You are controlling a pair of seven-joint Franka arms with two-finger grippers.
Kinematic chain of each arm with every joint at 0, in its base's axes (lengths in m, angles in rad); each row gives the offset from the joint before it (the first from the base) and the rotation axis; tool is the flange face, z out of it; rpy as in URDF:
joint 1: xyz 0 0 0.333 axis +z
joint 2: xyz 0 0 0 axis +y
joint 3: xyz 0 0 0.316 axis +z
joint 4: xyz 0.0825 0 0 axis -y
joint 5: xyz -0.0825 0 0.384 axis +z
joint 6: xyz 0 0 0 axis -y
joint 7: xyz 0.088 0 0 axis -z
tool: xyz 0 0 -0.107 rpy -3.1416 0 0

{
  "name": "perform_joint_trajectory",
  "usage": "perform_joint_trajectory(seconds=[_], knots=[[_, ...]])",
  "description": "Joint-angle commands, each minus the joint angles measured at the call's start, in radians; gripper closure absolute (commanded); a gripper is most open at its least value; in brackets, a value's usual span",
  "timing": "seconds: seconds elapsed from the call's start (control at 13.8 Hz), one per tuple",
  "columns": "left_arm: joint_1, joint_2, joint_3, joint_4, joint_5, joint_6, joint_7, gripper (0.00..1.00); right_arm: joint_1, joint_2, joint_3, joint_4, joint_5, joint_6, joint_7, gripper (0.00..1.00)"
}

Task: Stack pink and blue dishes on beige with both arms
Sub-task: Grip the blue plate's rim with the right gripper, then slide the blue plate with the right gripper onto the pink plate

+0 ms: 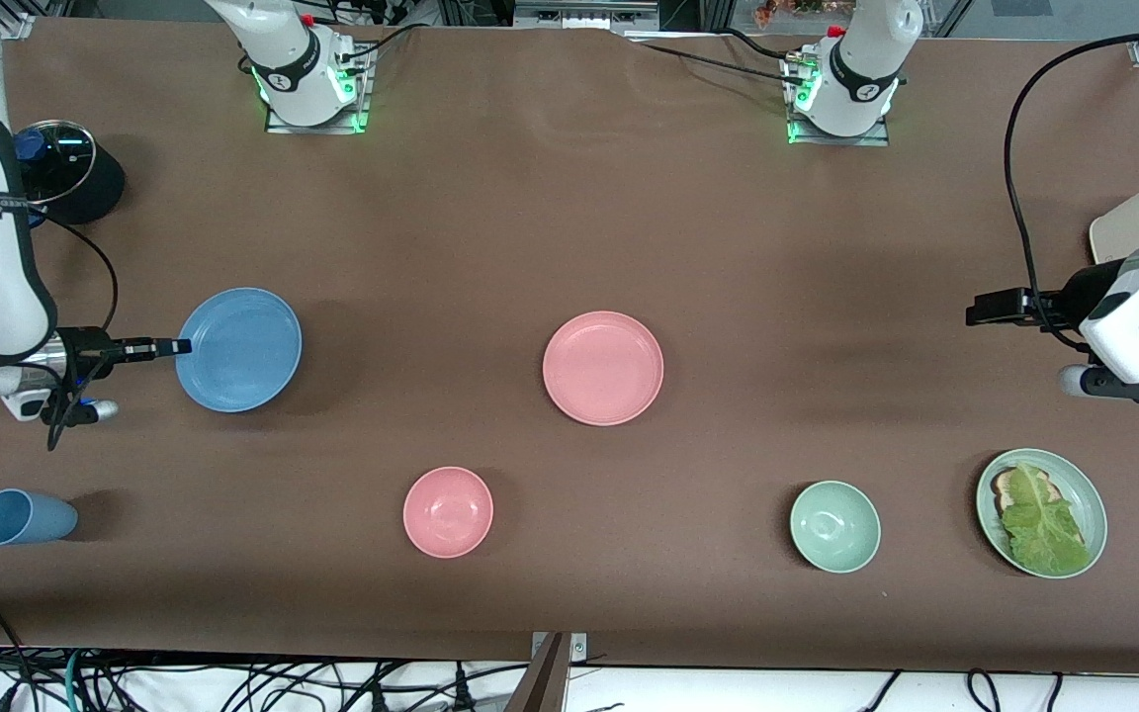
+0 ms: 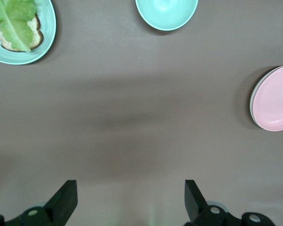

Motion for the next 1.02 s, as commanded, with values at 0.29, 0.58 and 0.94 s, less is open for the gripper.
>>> perform_joint_trajectory(seconds=[0.29, 0.58, 0.94], knots=[[0.007, -0.165, 0.006, -0.089, 0.047, -0.039, -0.002, 0.0, 0.192, 0.0, 0.102, 0.033, 0.169, 0.047, 0.363, 1.0], [0.001, -0.277, -0.023, -0.244, 0.059, -0.04, 0.004, 0.0, 0.415, 0.022, 0.112, 0.035, 0.18, 0.236, 0.61, 1.0], [0.028, -0.334, -0.082, -0.289, 0.112, -0.043, 0.0, 0.0, 0.642, 0.074, 0.106, 0.035, 0.16, 0.464, 0.833, 1.0]])
